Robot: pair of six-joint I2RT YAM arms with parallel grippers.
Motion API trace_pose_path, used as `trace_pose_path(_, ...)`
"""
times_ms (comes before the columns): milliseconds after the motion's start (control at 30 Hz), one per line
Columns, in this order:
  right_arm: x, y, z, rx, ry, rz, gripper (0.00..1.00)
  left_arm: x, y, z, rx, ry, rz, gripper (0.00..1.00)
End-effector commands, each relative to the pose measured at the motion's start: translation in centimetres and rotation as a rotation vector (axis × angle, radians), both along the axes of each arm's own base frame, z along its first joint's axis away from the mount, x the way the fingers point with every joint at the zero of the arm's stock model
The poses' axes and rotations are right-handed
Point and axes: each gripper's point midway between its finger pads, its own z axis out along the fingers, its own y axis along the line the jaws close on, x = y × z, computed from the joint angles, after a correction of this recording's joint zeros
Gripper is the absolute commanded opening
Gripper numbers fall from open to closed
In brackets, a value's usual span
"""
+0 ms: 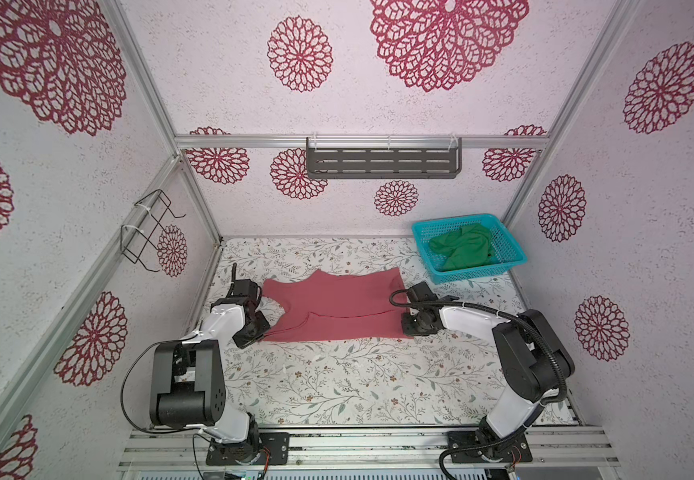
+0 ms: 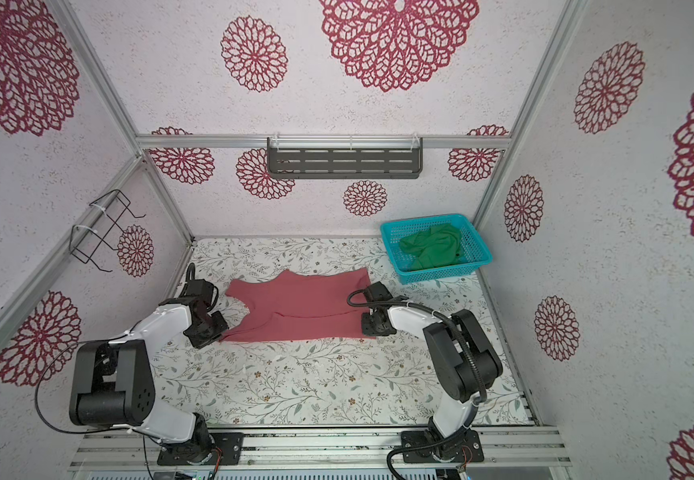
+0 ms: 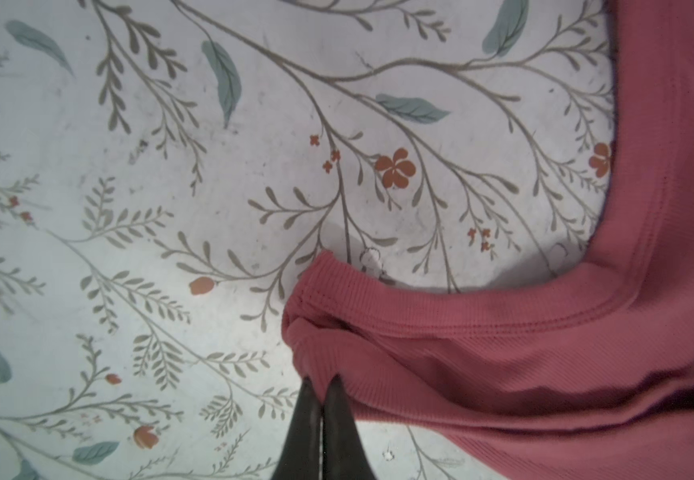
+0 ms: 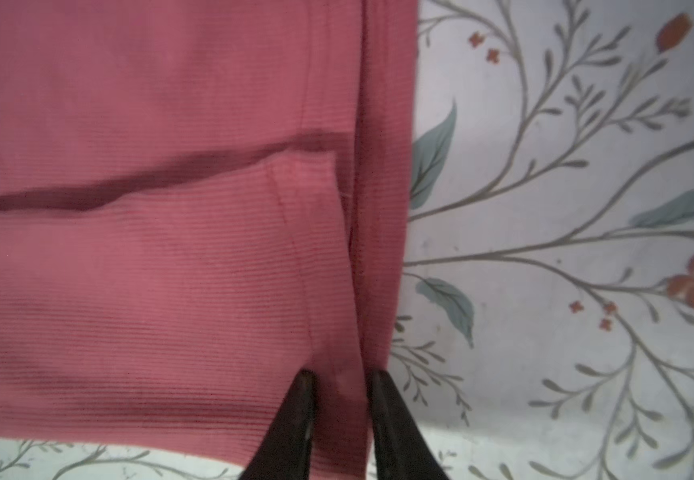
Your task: Fold and stack the tank tops
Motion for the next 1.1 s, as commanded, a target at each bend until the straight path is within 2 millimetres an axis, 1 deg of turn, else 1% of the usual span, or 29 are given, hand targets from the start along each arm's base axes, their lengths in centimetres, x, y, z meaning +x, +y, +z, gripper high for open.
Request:
trace_pose_path(0, -0.5, -3.4, -1.0, -0.142, 0.027, -0.036, 0.27, 0.4, 0.5, -0.5, -0.001, 0.037, -0.02, 0.0)
trace_pose_path(67, -0.2, -3.9, -0.8, -0.171, 0.018, -0.034, 0.26, 0.5, 0.8, -1.2, 0.003, 0.072, -0.022, 0.0)
trace_pose_path(133, 0.2, -3.8, -0.6, -0.171, 0.007, -0.024, 0.26, 0.6, 0.7, -1.9, -0.007, 0.091, -0.023, 0.01)
trace_pose_path(200, 0.4, -3.0, -0.1, -0.136, -0.002, -0.008, 0.27, 0.6, 0.6, -2.3, -0.014, 0.105, -0.027, 0.17)
trace_pose_path(267, 0.6, -1.9, 0.8, -0.076, -0.013, 0.016, 0.28, 0.4, 0.8, -1.8, -0.002, 0.102, -0.027, 0.38)
trace_pose_path(333, 0.8, -1.2, 2.2, -0.034, -0.032, 0.034, 0.31, 0.4, 1.4, -0.3, 0.036, 0.08, -0.021, 0.57)
trace_pose_path(367, 0.9, -1.2, 3.1, -0.026, -0.043, 0.037, 0.32, 0.4, 1.9, 0.9, 0.068, 0.064, -0.019, 0.65)
trace_pose_path(400, 1.0, -1.2, 3.8, -0.021, -0.052, 0.038, 0.34, 0.4, 2.4, 1.9, 0.102, 0.058, -0.017, 0.7)
trace_pose_path(433, 1.0, -1.4, 4.6, -0.023, -0.061, 0.039, 0.35, 0.4, 3.0, 3.4, 0.141, 0.042, -0.012, 0.72)
trace_pose_path(500, 1.1, -1.8, 5.8, -0.026, -0.08, 0.036, 0.36, 0.5, 3.7, 6.6, 0.203, 0.001, -0.01, 0.73)
trace_pose_path(567, 1.2, -1.7, 6.6, -0.016, -0.095, 0.033, 0.36, 1.1, 3.2, 9.8, 0.257, -0.058, -0.034, 0.74)
trace_pose_path(600, 1.4, -1.5, 6.7, -0.003, -0.099, 0.031, 0.36, 1.6, 2.3, 10.7, 0.263, -0.085, -0.058, 0.73)
trace_pose_path(633, 1.5, -0.9, 6.6, 0.023, -0.099, 0.029, 0.36, 2.3, 0.8, 11.2, 0.249, -0.108, -0.086, 0.73)
trace_pose_path(667, 1.7, -0.2, 6.3, 0.056, -0.093, 0.029, 0.36, 3.1, -1.6, 11.2, 0.207, -0.125, -0.127, 0.72)
trace_pose_path(700, 1.8, 0.4, 6.0, 0.078, -0.089, 0.032, 0.36, 3.8, -3.9, 10.7, 0.152, -0.136, -0.161, 0.71)
trace_pose_path(767, 2.3, 1.7, 5.4, 0.103, -0.09, 0.041, 0.36, 5.5, -9.8, 9.2, 0.021, -0.161, -0.249, 0.68)
trace_pose_path(833, 3.1, 2.4, 5.0, 0.107, -0.098, 0.039, 0.35, 6.8, -14.4, 7.4, -0.051, -0.168, -0.318, 0.64)
trace_pose_path(867, 3.5, 2.6, 4.7, 0.114, -0.107, 0.033, 0.35, 7.3, -16.4, 6.3, -0.08, -0.168, -0.333, 0.6)
trace_pose_path(933, 4.2, 2.9, 4.0, 0.116, -0.113, 0.02, 0.34, 7.7, -19.5, 4.3, -0.13, -0.152, -0.367, 0.58)
trace_pose_path(967, 4.5, 2.8, 3.7, 0.108, -0.113, 0.007, 0.33, 7.7, -20.5, 3.2, -0.14, -0.136, -0.377, 0.57)
trace_pose_path(1067, 4.3, 2.5, 2.8, 0.091, -0.095, -0.012, 0.33, 7.2, -21.9, 0.4, -0.159, -0.093, -0.362, 0.54)
